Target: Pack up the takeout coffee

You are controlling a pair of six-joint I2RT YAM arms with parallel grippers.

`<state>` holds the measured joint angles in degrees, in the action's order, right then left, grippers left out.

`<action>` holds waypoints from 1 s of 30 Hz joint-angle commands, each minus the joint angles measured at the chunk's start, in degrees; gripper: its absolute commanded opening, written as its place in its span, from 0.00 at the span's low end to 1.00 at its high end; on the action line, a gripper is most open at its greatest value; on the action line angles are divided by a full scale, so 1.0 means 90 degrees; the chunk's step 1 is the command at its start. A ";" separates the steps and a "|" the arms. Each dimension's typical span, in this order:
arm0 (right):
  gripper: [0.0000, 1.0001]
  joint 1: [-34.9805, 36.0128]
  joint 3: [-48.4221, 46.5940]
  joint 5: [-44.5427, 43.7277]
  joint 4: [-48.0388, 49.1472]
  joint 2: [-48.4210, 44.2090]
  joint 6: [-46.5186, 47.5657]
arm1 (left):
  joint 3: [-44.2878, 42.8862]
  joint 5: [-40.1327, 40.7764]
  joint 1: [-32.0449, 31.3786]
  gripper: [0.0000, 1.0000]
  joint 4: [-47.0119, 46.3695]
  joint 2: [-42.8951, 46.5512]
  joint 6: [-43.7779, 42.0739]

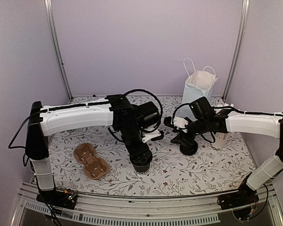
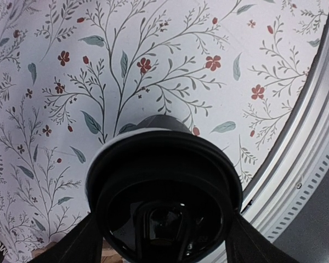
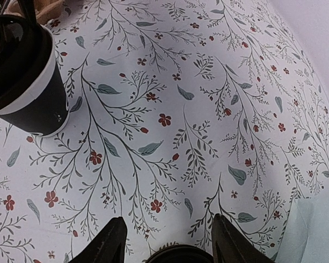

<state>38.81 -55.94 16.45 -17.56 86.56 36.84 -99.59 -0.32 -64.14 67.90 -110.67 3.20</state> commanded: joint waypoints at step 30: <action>0.56 -0.0044 -0.0005 0.0144 -0.0088 0.0157 -0.0014 | 0.0042 0.0187 -0.0086 0.75 0.0073 0.0007 -0.0034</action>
<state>38.81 -55.94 17.06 -18.00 87.33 36.86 -98.98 1.17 -64.18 68.18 -110.15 3.20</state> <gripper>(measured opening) 0.556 0.756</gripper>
